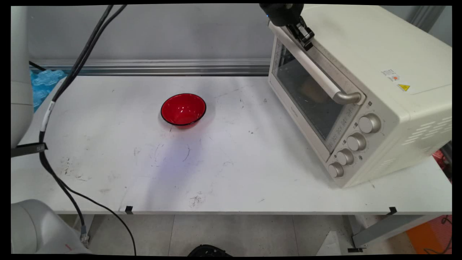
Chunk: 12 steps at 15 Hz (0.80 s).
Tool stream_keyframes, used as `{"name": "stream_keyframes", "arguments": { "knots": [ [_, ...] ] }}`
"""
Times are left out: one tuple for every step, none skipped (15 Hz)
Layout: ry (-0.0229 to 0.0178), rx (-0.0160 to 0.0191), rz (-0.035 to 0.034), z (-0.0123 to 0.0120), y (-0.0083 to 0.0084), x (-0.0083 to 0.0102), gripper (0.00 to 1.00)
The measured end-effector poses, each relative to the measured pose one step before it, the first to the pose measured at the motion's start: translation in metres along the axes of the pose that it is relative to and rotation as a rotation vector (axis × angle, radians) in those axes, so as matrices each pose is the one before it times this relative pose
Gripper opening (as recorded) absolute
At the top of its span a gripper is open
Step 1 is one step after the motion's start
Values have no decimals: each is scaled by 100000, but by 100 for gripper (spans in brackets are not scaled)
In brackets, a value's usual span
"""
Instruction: Open the oven
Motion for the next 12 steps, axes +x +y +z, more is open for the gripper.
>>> {"name": "stream_keyframes", "arguments": {
  "knots": [
    [144, -144, -109, 239, -59, -135, 0],
    [81, -137, -51, 192, -49, -121, 0],
    [153, -163, -20, 226, -57, -131, 0],
    [213, -156, 66, 203, -48, -85, 0],
    [297, -168, 104, 243, -68, -83, 0],
    [238, -176, 111, 189, -50, -71, 0],
    [213, -198, 140, 185, -38, -59, 0],
    [192, -277, 145, 192, -28, -95, 0],
    [92, -200, 105, 143, -19, -95, 0],
    [37, -182, 82, 131, -26, -131, 0],
    [-126, -105, 29, 92, -17, -158, 0],
    [-187, -77, -35, 58, -9, -142, 0]
  ]
}}
